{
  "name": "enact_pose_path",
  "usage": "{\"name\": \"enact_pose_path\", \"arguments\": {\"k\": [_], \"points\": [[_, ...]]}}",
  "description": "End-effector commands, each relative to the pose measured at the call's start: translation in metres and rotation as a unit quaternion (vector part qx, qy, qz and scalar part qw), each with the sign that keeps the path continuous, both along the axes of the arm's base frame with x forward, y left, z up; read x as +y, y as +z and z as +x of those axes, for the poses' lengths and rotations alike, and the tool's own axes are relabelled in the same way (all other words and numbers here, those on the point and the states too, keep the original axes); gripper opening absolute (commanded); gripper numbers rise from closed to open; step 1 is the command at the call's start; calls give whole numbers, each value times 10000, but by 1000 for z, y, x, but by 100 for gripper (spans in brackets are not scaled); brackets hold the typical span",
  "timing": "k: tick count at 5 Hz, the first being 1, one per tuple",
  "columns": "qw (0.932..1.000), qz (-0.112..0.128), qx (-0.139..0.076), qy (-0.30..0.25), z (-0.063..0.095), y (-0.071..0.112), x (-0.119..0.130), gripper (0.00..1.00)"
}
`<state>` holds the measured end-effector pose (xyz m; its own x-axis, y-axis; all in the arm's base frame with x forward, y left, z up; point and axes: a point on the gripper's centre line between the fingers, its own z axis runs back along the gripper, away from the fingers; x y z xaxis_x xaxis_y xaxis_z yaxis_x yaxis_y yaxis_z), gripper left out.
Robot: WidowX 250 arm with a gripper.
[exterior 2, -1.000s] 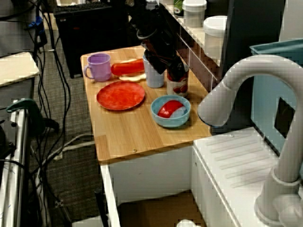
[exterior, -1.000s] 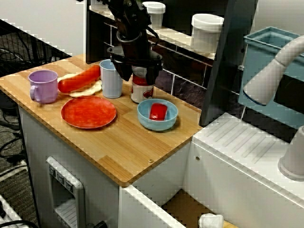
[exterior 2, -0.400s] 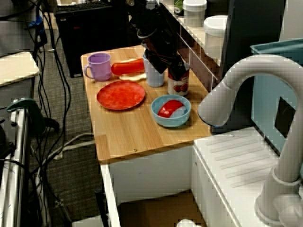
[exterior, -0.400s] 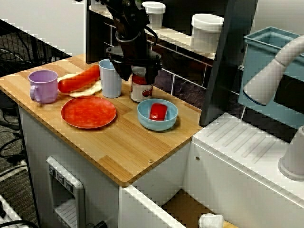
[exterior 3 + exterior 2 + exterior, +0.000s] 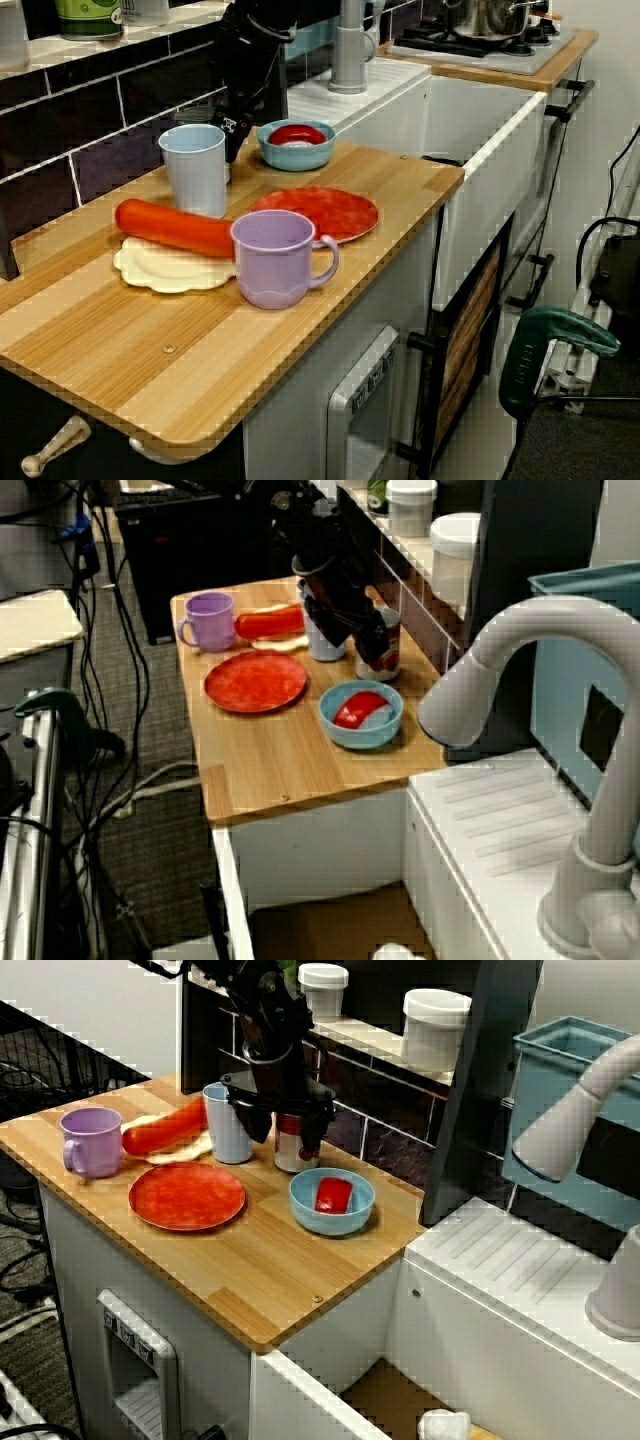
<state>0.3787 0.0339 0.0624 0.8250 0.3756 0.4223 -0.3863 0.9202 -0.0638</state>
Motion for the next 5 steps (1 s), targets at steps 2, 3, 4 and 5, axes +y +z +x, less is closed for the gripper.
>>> {"name": "enact_pose_path", "arguments": {"k": [2, 3, 4, 5], "points": [[9997, -31, -241, 31, 0, 20, 1, 100], [9994, -146, -296, 36, -1, 22, 2, 0], [9996, -112, -245, -10, -5, 24, 1, 0], [9996, -120, -244, -37, -9, 24, 1, 0]]}}
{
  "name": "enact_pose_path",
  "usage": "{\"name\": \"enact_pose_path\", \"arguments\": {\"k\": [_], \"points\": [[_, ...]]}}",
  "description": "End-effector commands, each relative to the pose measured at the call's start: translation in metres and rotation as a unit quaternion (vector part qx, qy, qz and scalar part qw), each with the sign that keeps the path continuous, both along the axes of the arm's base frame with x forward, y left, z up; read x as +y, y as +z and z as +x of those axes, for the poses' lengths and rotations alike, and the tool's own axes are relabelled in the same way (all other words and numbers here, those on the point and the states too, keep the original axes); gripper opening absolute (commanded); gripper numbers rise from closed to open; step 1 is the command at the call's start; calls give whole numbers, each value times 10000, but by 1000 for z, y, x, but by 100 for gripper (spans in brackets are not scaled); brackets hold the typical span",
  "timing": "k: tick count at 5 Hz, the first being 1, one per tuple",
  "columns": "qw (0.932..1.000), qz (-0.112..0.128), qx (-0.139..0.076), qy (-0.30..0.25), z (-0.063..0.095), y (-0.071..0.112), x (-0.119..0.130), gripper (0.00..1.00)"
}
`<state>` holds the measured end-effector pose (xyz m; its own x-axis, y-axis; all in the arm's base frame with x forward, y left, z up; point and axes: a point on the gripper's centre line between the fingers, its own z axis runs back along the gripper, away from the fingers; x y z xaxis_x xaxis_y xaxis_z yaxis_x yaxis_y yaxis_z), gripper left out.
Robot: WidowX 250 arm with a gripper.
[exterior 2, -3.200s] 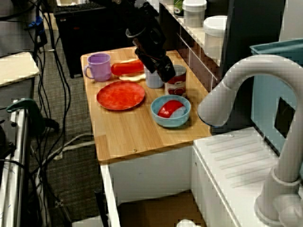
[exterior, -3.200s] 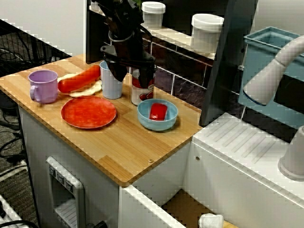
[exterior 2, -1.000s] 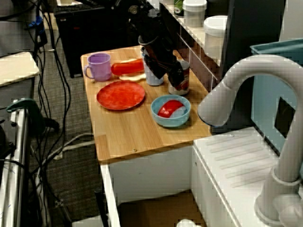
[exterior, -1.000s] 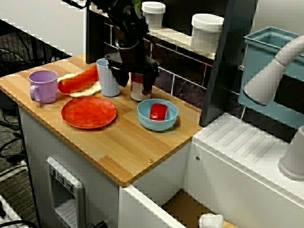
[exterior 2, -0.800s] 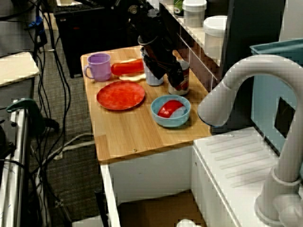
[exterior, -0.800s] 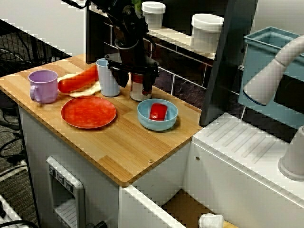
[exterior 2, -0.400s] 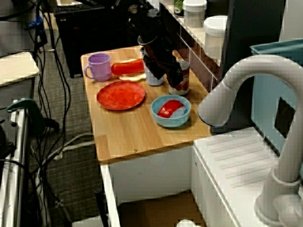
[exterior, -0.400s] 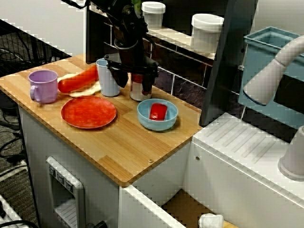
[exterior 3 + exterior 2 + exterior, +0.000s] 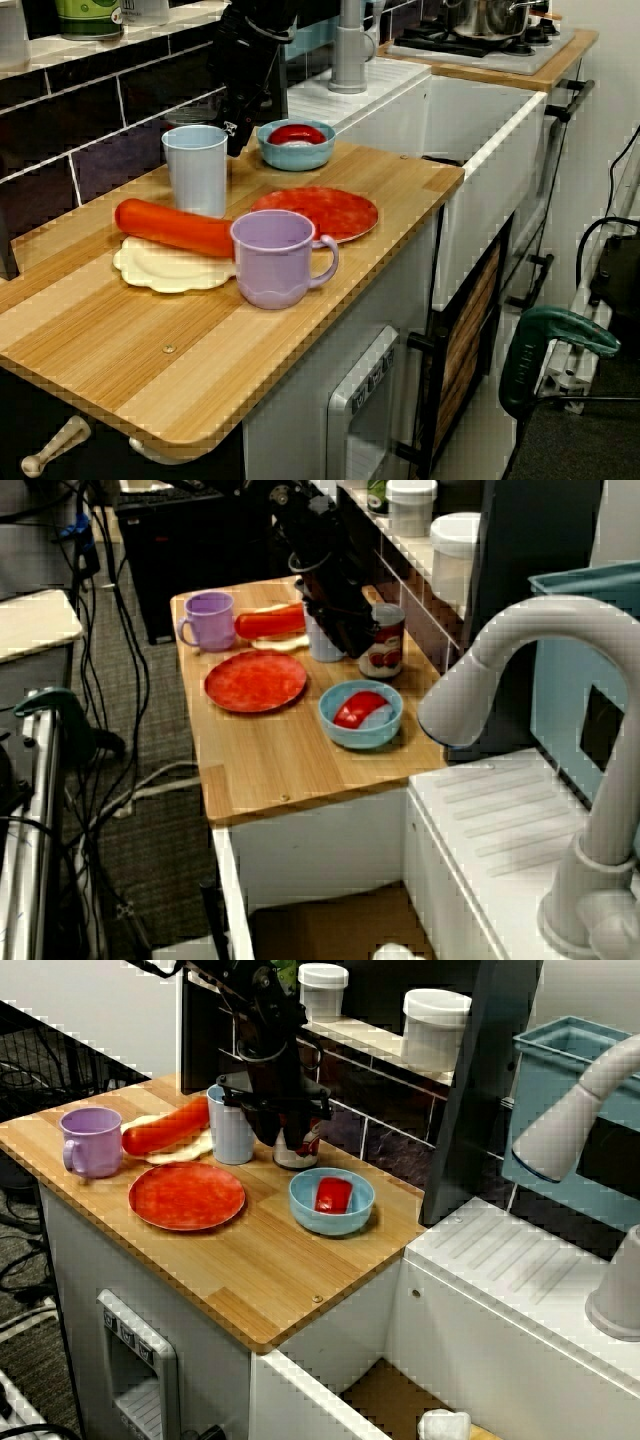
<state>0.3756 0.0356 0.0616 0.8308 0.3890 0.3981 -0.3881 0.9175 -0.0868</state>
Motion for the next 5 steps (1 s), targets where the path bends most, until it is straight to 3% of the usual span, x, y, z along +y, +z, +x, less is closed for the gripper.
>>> {"name": "enact_pose_path", "arguments": {"k": [1, 2, 5], "points": [[9997, 43, -255, -26, -10, 24, 0, 17], [9996, 86, -210, -149, -15, 25, 0, 100], [9927, 13, 6, -1203, -25, 42, 7, 100]]}}
